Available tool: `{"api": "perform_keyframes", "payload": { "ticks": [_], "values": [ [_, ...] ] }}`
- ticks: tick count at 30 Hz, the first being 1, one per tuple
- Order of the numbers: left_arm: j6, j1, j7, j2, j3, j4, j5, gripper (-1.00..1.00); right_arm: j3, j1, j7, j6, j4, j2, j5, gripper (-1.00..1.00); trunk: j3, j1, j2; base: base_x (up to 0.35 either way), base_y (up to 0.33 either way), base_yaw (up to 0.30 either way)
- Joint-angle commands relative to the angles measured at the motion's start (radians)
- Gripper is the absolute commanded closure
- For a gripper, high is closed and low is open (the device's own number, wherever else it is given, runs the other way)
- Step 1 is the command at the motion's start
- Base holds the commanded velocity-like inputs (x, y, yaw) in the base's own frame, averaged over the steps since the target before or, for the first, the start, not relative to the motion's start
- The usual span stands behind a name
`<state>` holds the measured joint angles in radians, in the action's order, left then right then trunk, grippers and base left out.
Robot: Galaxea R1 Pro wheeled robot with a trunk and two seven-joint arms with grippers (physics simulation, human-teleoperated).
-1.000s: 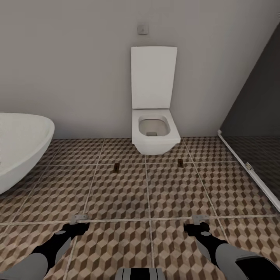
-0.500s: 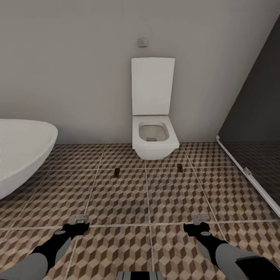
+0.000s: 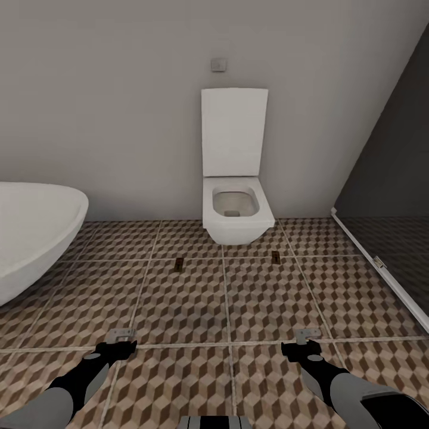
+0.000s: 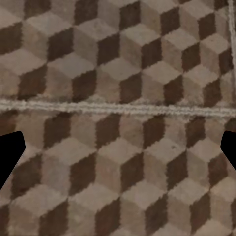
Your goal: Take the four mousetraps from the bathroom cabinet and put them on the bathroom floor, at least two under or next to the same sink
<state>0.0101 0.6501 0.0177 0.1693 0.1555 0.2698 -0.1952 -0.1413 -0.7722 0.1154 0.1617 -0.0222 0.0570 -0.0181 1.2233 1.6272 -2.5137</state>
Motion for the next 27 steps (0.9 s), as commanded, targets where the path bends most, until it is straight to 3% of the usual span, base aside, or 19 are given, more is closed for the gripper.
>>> {"api": "perform_keyframes", "payload": {
  "ticks": [1,4,27],
  "values": [
    [0.002,0.000,0.001,0.001,0.007,0.000,-0.010,-1.00,-0.007,-0.001,0.003,0.004,-0.002,0.000,-0.002,-1.00,0.001,0.000,0.000,0.000,0.000,0.000],
    [0.002,0.000,0.001,0.001,0.007,0.000,-0.010,-1.00,-0.007,-0.001,0.004,0.004,-0.002,0.000,-0.002,-1.00,0.001,0.000,0.000,0.000,0.000,0.000],
    [0.008,0.000,0.002,0.001,0.009,0.000,-0.010,-1.00,-0.007,-0.001,0.004,0.004,-0.002,0.000,-0.002,-1.00,-0.088,-0.011,0.005,0.000,0.000,0.000]
  ]
}}
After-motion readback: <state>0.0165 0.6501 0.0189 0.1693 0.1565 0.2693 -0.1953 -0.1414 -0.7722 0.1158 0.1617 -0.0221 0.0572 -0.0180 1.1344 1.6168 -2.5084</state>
